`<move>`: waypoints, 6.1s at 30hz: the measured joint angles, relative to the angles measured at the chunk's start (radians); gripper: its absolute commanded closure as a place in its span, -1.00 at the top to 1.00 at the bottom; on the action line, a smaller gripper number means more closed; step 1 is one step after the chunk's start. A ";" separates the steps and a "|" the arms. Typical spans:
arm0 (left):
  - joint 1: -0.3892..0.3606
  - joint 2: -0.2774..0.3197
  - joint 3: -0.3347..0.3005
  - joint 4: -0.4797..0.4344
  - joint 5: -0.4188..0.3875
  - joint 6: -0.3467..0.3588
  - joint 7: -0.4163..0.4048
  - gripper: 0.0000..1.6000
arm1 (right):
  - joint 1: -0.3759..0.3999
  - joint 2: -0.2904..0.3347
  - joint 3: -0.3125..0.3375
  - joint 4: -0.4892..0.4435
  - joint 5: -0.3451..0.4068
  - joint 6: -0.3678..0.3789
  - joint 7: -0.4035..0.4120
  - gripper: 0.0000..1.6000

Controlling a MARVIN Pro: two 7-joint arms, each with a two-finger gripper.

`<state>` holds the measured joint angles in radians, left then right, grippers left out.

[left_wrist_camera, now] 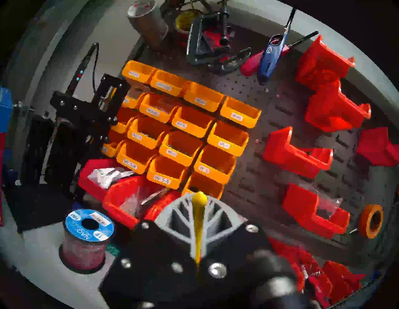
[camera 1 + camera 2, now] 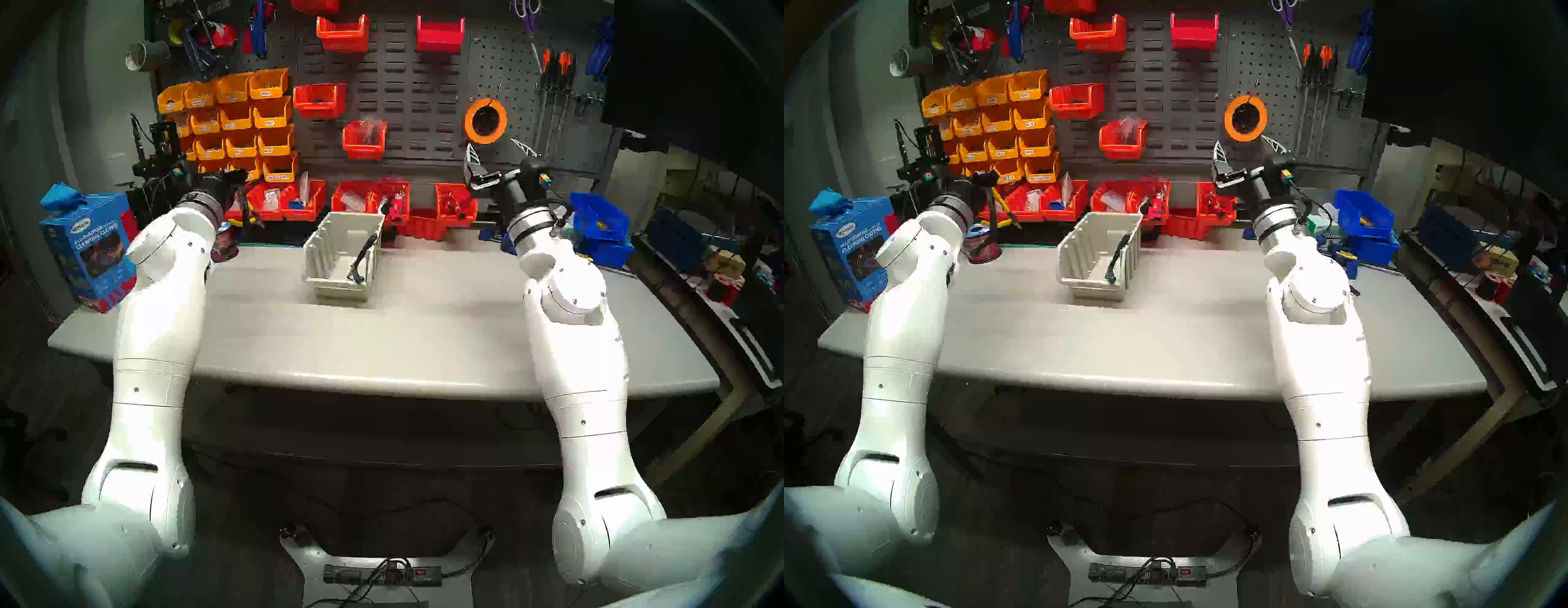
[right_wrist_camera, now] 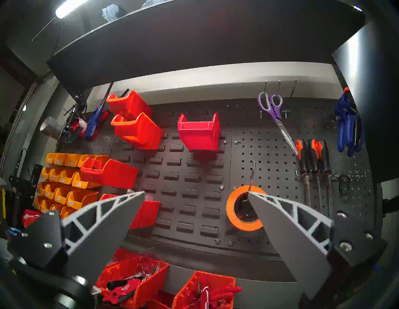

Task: Take out tools from the storage box

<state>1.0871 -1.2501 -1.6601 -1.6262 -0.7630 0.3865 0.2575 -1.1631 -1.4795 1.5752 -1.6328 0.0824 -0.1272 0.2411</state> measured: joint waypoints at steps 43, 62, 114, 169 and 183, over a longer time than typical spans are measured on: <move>0.169 0.059 0.086 0.068 0.055 0.032 -0.047 1.00 | 0.000 0.000 0.000 0.000 0.000 0.000 0.000 1.00; 0.148 0.151 0.199 0.051 0.189 -0.014 -0.184 1.00 | 0.000 0.000 0.000 0.000 0.000 0.000 0.000 1.00; 0.049 0.353 0.264 0.046 0.196 -0.612 -0.787 1.00 | 0.000 0.000 0.000 0.000 0.000 0.000 0.000 1.00; 0.117 0.419 0.432 0.120 0.252 -0.689 -1.031 1.00 | 0.000 0.000 0.000 0.000 0.000 0.000 0.000 1.00; 0.111 0.371 0.459 0.187 0.352 -0.664 -0.928 1.00 | 0.000 0.000 0.000 0.000 0.000 0.000 0.000 1.00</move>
<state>1.1978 -0.8792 -1.2014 -1.4392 -0.4111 -0.2774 -0.6705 -1.1631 -1.4795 1.5753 -1.6329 0.0824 -0.1274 0.2410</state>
